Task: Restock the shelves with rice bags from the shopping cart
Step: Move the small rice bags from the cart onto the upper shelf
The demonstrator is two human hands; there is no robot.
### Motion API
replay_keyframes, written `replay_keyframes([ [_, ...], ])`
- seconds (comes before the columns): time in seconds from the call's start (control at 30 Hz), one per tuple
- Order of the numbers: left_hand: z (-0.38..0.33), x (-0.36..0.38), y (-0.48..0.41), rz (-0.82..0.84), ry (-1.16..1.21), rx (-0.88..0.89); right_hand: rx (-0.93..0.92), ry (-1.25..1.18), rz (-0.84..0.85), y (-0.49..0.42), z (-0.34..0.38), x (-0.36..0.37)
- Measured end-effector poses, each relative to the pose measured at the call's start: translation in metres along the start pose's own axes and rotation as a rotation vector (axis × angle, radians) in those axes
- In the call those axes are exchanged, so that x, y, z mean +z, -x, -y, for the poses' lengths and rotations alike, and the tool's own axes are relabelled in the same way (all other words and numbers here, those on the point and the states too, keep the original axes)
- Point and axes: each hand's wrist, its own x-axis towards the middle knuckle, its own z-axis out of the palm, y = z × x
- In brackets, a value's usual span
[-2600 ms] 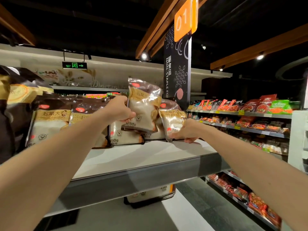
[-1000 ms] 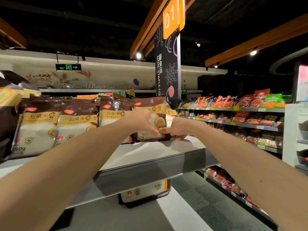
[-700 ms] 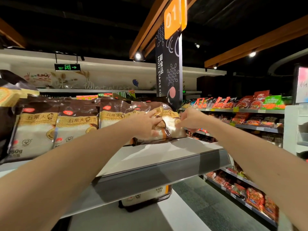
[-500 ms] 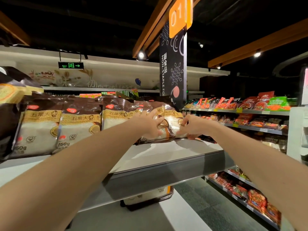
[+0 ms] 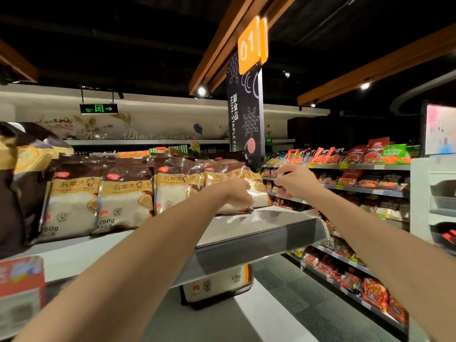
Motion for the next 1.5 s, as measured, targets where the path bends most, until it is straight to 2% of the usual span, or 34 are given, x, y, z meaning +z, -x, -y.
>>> replay_keyframes([
  [0.1, -0.016, 0.002, 0.01, -0.154, 0.172, 0.075, -0.03, -0.126, -0.182, 0.024, -0.011, -0.012],
  [0.2, -0.029, 0.01, 0.025, -0.291, 0.248, 0.106, 0.013, -0.159, -0.236, 0.05, -0.029, -0.019],
  [0.3, -0.052, 0.019, 0.048, -0.553, 0.295, 0.127, 0.043, -0.196, -0.273, 0.074, -0.046, -0.024],
  [0.37, -0.074, 0.031, 0.068, -0.734, 0.423, 0.256, 0.084, -0.214, -0.323, 0.09, -0.058, -0.028],
  [0.43, -0.091, 0.052, 0.09, -0.82, 0.614, 0.401, 0.127, -0.236, -0.361, 0.104, -0.071, -0.032],
  [0.5, -0.102, 0.092, 0.105, -0.714, 0.767, 0.429, 0.171, -0.288, -0.345, 0.129, -0.088, -0.037],
  [0.63, -0.114, 0.204, 0.116, -0.243, 0.992, 0.18, 0.306, -0.31, -0.208, 0.209, -0.139, -0.037],
  [0.73, -0.127, 0.277, 0.138, -0.083, 1.164, -0.021, 0.427, -0.237, -0.073, 0.284, -0.187, -0.027],
  [0.83, -0.15, 0.344, 0.174, 0.113, 1.198, -0.021, 0.578, -0.227, -0.012, 0.37, -0.237, -0.015],
  [1.0, -0.193, 0.445, 0.263, 0.422, 1.149, -0.041, 0.829, -0.214, -0.103, 0.516, -0.297, -0.004],
  [1.1, -0.216, 0.502, 0.322, 0.573, 1.002, 0.019, 0.976, -0.136, -0.141, 0.613, -0.331, -0.006],
  [1.23, -0.238, 0.562, 0.395, 0.799, 0.803, 0.065, 1.151, -0.051, -0.095, 0.724, -0.356, -0.014],
  [1.33, -0.25, 0.563, 0.432, 0.759, 0.683, 0.152, 1.169, -0.071, -0.181, 0.753, -0.345, -0.024],
  [1.4, -0.252, 0.557, 0.436, 0.738, 0.709, 0.075, 1.182, -0.098, -0.252, 0.754, -0.336, -0.031],
  [1.5, -0.241, 0.559, 0.424, 0.829, 0.706, -0.072, 1.166, 0.094, -0.267, 0.76, -0.332, -0.036],
])
